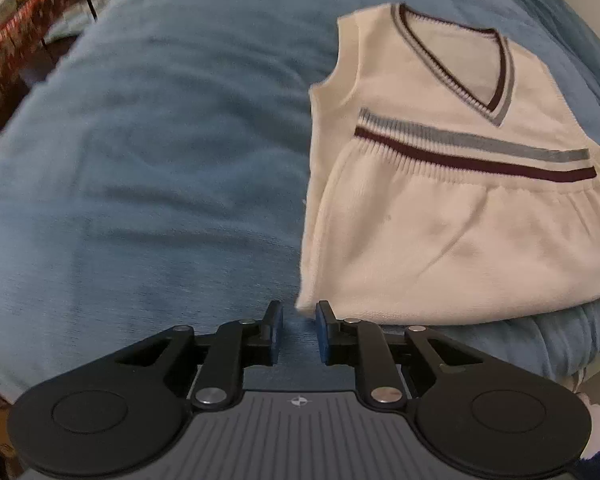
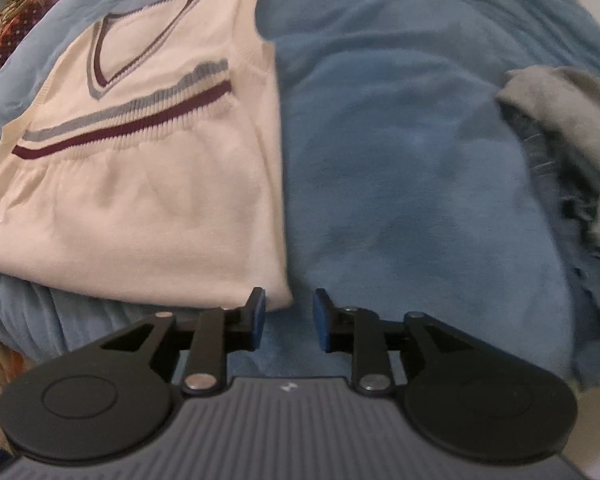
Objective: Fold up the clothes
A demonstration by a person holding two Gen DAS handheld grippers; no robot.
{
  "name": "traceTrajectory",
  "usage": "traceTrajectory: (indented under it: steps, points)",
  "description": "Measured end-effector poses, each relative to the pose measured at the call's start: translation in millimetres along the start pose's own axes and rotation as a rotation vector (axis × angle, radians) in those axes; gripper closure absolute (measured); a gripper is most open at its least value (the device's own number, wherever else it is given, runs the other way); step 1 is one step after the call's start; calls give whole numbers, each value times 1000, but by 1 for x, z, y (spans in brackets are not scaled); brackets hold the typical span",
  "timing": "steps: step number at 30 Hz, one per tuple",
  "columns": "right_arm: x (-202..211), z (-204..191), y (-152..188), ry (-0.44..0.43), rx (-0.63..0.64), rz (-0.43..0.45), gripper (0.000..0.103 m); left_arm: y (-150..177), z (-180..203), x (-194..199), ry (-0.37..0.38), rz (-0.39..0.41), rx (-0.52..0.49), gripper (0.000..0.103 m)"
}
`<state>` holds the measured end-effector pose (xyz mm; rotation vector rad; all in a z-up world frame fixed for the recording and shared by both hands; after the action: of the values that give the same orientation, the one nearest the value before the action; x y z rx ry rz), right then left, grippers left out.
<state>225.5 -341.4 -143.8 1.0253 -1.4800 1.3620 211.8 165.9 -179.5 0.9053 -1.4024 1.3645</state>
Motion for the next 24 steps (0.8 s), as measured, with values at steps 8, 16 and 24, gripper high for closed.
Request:
traceTrajectory:
  steps: [8, 16, 24]
  points:
    - [18, -72, -12, -159, 91, 64, 98, -53, 94, 14, 126, 161, -276, 96]
    - [-30, -152, -5, -195, 186, 86, 98, -64, 161, -37, 245, 186, -294, 97]
    - [-51, -166, 32, -157, 239, 39, 97, -31, 157, -53, 206, 131, -337, 97]
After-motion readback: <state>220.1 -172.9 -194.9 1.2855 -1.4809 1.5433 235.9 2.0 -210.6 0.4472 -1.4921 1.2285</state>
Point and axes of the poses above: each gripper's, at about its wrist camera, not at the fingertips, and x roughly against the way its jaws point, z to its right, y to its underside, the point moved 4 cm from there along -x, roughly the way its jaws point, and after that the axes turned 5 degrees about -x, right-handed, at the moved point
